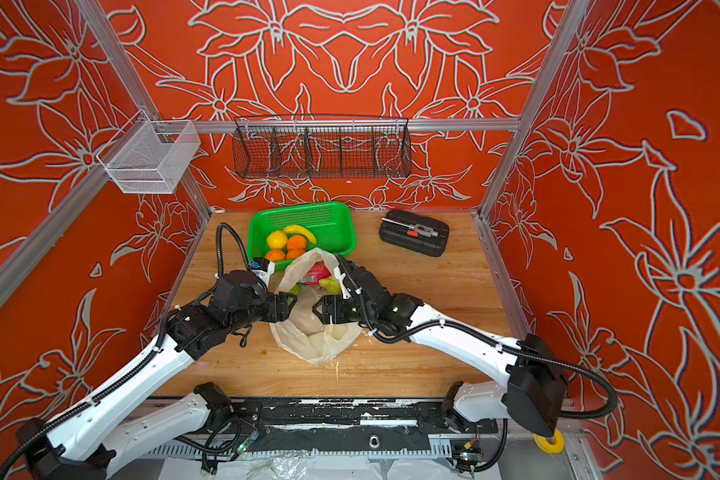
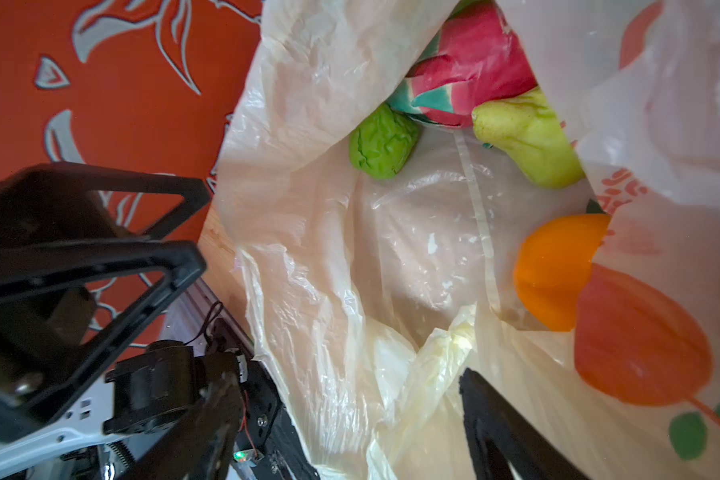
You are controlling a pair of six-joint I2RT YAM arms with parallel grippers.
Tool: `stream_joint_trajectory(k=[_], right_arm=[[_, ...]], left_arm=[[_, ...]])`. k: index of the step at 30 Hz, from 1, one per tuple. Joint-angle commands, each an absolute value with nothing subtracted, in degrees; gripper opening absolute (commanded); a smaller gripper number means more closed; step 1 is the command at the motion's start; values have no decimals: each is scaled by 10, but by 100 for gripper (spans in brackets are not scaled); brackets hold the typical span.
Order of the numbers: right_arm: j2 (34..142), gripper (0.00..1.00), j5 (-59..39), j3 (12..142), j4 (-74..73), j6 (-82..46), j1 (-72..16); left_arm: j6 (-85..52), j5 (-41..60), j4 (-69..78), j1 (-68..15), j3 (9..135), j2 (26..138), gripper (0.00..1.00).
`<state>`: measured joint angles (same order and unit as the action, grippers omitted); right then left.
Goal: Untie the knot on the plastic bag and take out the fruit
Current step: 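Move both grippers back to the bag, left gripper holding its side, then grasp the orange at the bottom of the bag with the right gripper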
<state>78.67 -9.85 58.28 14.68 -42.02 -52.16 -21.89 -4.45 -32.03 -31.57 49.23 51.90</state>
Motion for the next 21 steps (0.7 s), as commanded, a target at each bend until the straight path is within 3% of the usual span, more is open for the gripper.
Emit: stream_joint_trajectory(k=[1,13,21], right_arm=[[824,84,-39,612,226,-374,-525],[801,86,64,524,276,-364,-522],[797,85,61,448,266,-368,-516]], left_arm=[[-204,-74,-322,-318,481,511,76],[-209,3,-279,-318,451,548,77],[-256,84,-222,-323,423,561,77]])
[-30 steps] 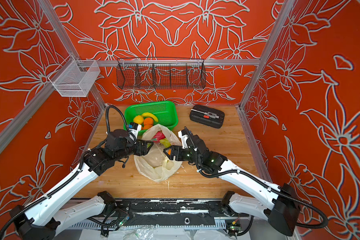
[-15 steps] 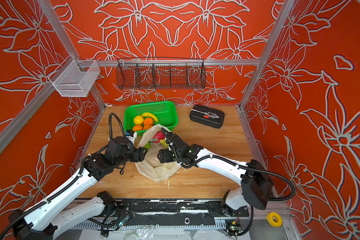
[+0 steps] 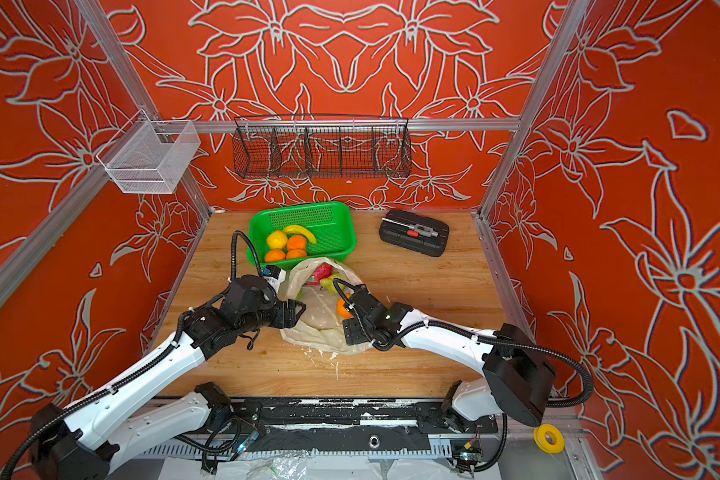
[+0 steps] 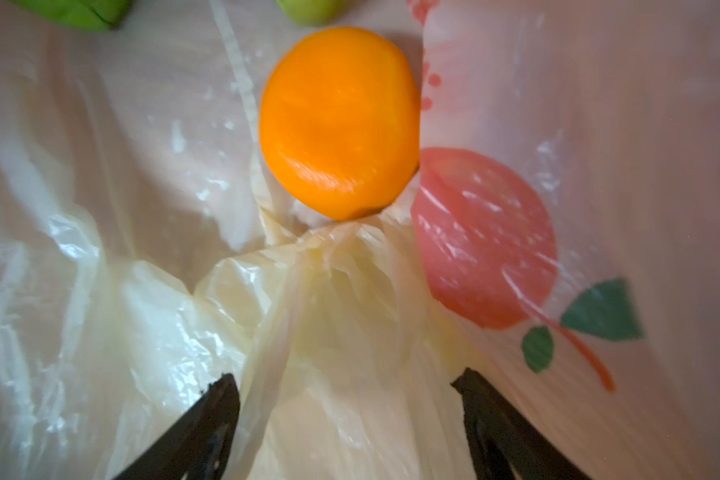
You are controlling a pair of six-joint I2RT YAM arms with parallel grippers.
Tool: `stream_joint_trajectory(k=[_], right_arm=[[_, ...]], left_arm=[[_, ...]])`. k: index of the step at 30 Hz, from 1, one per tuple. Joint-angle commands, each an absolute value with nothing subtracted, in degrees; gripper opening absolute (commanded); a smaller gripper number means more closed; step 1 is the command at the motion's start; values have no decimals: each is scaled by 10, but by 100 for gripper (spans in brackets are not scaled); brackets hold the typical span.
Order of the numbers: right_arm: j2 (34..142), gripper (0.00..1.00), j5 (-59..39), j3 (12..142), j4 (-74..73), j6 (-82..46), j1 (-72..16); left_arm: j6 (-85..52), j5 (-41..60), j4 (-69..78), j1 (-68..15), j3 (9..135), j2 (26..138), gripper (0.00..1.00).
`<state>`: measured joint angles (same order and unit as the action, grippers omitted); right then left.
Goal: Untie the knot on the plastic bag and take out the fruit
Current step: 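Grasp the orange at the bottom of the bag with the right gripper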
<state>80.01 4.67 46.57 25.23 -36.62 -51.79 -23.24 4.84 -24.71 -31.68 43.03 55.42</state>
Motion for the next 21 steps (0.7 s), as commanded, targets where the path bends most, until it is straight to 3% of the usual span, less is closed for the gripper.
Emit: stream_joint_trajectory(k=[1,21], right_arm=[[802,85,58,444,266,-366,-516],[771,84,109,567,241,-336,-575]], left_arm=[[-257,83,-226,-324,423,581,77],[-262,74,-223,-330,419,599,77]])
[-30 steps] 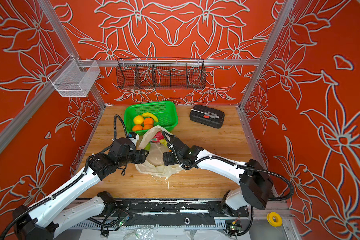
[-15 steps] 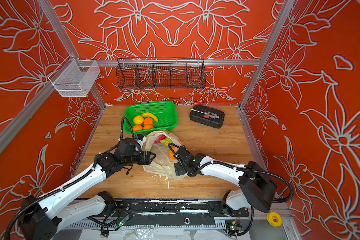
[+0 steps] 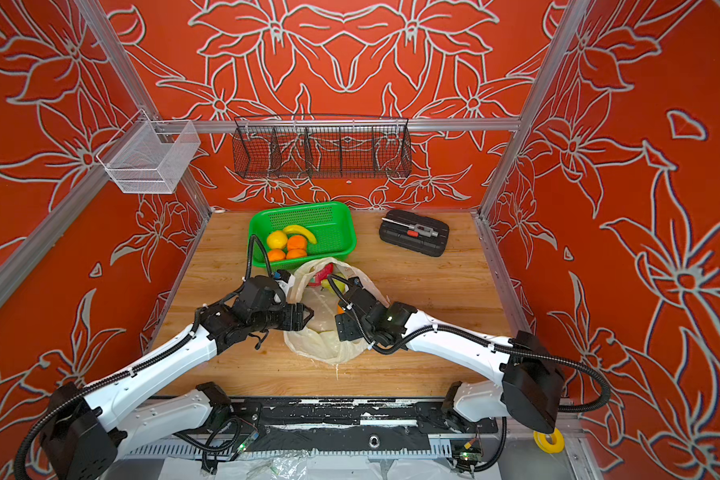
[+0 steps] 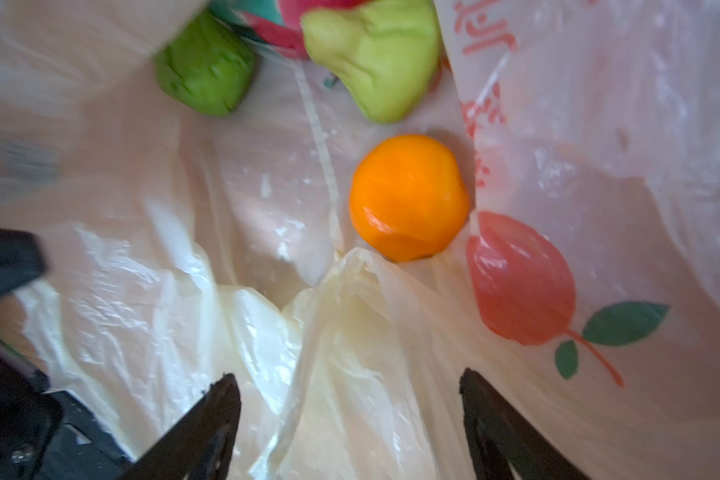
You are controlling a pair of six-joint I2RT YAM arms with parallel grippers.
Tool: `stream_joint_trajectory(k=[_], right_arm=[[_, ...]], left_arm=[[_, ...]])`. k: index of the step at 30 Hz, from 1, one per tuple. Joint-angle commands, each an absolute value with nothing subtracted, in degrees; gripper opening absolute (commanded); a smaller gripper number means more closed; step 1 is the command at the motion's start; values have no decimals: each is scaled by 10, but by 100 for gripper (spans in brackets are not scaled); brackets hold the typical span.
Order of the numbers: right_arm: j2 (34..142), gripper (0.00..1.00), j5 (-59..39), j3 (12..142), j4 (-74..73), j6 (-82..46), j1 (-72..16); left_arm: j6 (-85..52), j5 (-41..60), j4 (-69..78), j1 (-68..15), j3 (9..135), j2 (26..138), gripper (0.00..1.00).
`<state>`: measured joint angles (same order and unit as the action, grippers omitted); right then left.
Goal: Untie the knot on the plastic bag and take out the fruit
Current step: 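Grasp the orange at the bottom of the bag with the right gripper, then lift the orange out toward the left gripper with the right gripper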
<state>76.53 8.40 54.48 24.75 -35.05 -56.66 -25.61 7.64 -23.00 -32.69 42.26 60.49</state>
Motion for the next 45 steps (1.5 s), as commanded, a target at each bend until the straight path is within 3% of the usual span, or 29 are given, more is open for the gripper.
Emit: stream_joint_trajectory(k=[1,16,28,39,45], right_arm=[[778,84,109,574,236,-329,-578],[978,90,233,715,319,-265,-571],[1038,94,126,715,262,-245,-504],[1065,84,26,686,218,-275,-470],[1065,72,23,685,222,-281,-470]], left_arm=[[-262,72,-222,-330,419,598,77],[-259,51,-230,-331,411,592,77],[-256,47,-218,-331,402,587,77],[-252,43,-215,-331,403,588,77],[-254,47,-218,-332,408,596,77]])
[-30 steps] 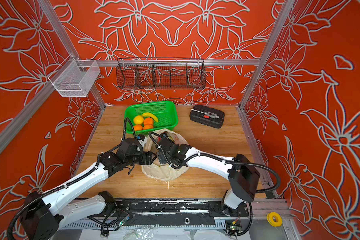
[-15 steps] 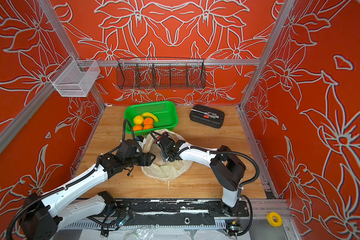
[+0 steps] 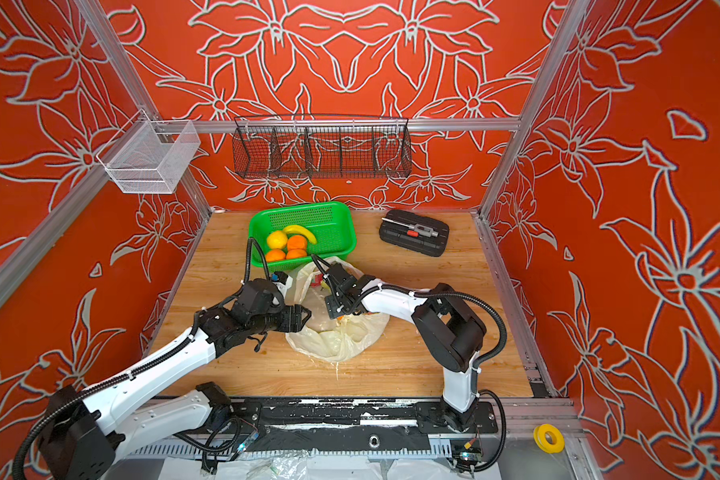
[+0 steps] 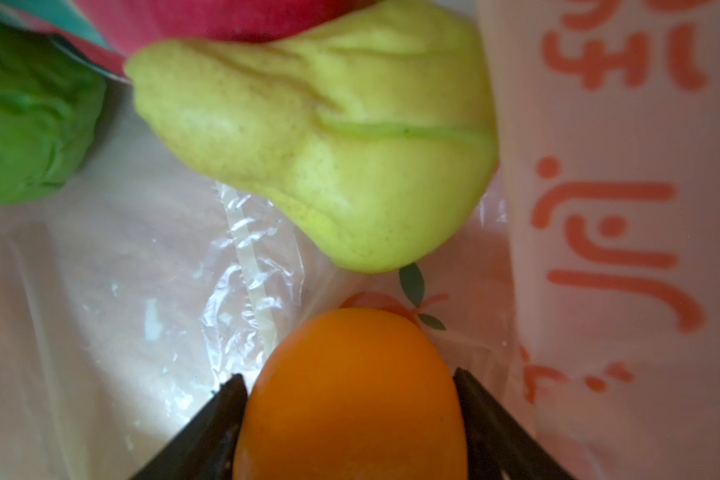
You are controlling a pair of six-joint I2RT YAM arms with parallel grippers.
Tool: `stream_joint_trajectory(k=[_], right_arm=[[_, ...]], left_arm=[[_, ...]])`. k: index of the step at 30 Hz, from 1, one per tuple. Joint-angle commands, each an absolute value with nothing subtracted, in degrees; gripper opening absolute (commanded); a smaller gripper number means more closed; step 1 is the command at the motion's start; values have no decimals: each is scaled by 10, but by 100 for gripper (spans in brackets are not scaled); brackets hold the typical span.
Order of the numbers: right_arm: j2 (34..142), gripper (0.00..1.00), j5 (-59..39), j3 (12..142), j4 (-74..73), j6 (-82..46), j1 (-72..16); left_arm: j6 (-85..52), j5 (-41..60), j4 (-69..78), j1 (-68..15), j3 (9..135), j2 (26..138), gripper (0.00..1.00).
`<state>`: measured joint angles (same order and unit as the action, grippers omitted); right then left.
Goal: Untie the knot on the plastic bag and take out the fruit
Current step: 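Lift the orange out toward the left gripper with the right gripper, then grasp the orange with the left gripper from the right gripper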
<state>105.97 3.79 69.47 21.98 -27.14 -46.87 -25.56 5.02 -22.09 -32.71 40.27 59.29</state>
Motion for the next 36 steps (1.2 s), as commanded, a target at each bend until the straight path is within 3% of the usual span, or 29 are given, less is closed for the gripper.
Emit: stream_joint_trajectory(k=[1,11,30,36], right_arm=[[1063,70,24,685,222,-281,-469],[1008,57,27,677,211,-284,-470],[835,57,-41,646,141,-343,-469],[768,57,-61,615,87,-402,-465]], left_arm=[[-254,48,-218,-332,409,597,77],[-248,69,-216,-332,407,575,77],[-99,128,-88,-334,352,411,81],[-89,176,-22,-342,356,411,83]])
